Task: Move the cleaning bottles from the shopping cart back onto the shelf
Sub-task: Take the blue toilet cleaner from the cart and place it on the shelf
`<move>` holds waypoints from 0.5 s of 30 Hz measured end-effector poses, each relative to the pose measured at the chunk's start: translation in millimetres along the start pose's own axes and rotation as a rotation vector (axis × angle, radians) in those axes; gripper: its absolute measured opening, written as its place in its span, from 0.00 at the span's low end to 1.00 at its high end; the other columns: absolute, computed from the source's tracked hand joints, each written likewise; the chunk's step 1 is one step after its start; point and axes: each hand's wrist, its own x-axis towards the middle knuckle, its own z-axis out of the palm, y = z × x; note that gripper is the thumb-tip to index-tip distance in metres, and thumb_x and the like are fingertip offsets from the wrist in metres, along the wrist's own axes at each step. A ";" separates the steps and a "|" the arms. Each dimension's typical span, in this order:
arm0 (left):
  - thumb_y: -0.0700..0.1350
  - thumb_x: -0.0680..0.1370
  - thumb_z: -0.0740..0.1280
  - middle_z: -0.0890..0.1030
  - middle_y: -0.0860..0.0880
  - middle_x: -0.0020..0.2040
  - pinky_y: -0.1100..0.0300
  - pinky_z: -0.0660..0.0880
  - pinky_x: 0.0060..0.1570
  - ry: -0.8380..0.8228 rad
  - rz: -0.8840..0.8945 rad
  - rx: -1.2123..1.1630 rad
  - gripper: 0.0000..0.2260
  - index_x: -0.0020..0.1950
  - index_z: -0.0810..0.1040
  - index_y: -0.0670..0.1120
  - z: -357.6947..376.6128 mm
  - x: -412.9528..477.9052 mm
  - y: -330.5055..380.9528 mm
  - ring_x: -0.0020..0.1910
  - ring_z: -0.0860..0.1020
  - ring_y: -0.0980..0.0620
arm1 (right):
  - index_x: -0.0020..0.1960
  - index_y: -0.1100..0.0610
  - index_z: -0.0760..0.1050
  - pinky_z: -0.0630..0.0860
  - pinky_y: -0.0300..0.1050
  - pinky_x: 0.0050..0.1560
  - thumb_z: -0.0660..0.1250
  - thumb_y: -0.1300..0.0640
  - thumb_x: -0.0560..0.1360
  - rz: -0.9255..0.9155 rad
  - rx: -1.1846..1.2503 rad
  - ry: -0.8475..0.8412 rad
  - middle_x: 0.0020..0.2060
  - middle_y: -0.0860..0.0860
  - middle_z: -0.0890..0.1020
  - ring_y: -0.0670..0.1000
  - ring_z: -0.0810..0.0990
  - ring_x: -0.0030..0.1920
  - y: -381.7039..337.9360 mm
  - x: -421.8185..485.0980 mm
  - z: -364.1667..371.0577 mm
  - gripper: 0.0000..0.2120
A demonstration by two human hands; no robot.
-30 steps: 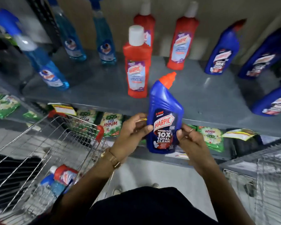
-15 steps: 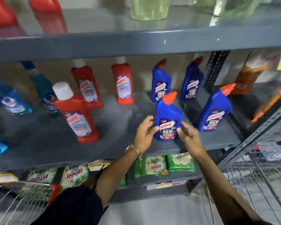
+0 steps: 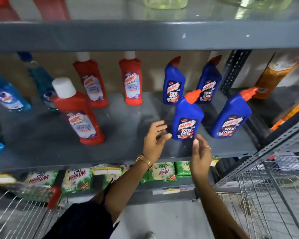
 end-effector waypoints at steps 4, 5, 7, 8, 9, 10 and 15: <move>0.40 0.77 0.67 0.80 0.58 0.54 0.63 0.76 0.53 0.096 0.080 0.055 0.09 0.56 0.77 0.40 -59.6 -52.2 5.2 0.53 0.80 0.59 | 0.59 0.58 0.75 0.73 0.41 0.57 0.59 0.56 0.79 -0.071 -0.017 -0.081 0.55 0.55 0.80 0.49 0.78 0.54 -15.4 -77.0 36.1 0.12; 0.40 0.77 0.65 0.80 0.61 0.52 0.62 0.77 0.51 0.127 0.093 0.075 0.08 0.55 0.78 0.40 -81.3 -69.2 6.6 0.51 0.80 0.60 | 0.58 0.58 0.75 0.72 0.40 0.57 0.59 0.55 0.79 -0.090 -0.029 -0.164 0.54 0.54 0.80 0.49 0.78 0.54 -20.7 -96.0 50.3 0.12; 0.41 0.78 0.64 0.83 0.58 0.48 0.59 0.78 0.49 0.214 0.068 0.109 0.07 0.54 0.77 0.42 -125.8 -101.4 6.8 0.49 0.82 0.58 | 0.56 0.55 0.75 0.72 0.39 0.57 0.58 0.53 0.79 -0.113 -0.047 -0.367 0.53 0.51 0.81 0.48 0.79 0.54 -31.3 -129.7 79.2 0.11; 0.40 0.79 0.63 0.83 0.54 0.46 0.59 0.78 0.49 0.283 0.047 0.143 0.06 0.54 0.77 0.43 -152.0 -120.3 3.4 0.48 0.82 0.57 | 0.55 0.53 0.76 0.72 0.37 0.56 0.58 0.52 0.79 -0.119 -0.065 -0.486 0.51 0.50 0.81 0.46 0.79 0.52 -32.7 -148.7 96.5 0.11; 0.40 0.79 0.63 0.83 0.51 0.45 0.60 0.78 0.49 0.359 0.030 0.177 0.05 0.53 0.77 0.43 -178.0 -140.2 -0.1 0.47 0.82 0.57 | 0.54 0.52 0.76 0.72 0.36 0.55 0.58 0.52 0.79 -0.131 -0.087 -0.606 0.49 0.48 0.81 0.45 0.79 0.50 -34.5 -167.5 114.3 0.10; 0.39 0.79 0.62 0.83 0.48 0.43 0.59 0.79 0.47 0.432 0.017 0.193 0.05 0.52 0.77 0.43 -204.8 -161.1 -4.9 0.45 0.83 0.56 | 0.53 0.51 0.76 0.72 0.38 0.54 0.58 0.52 0.79 -0.136 -0.106 -0.732 0.48 0.48 0.82 0.45 0.79 0.49 -36.3 -187.6 133.0 0.10; 0.41 0.76 0.63 0.81 0.41 0.42 0.67 0.78 0.36 0.753 -0.336 0.051 0.10 0.56 0.72 0.41 -333.8 -279.1 -72.2 0.35 0.81 0.58 | 0.48 0.58 0.79 0.77 0.50 0.47 0.56 0.49 0.78 -0.212 -0.250 -1.260 0.42 0.57 0.84 0.52 0.81 0.45 -36.0 -295.3 224.7 0.17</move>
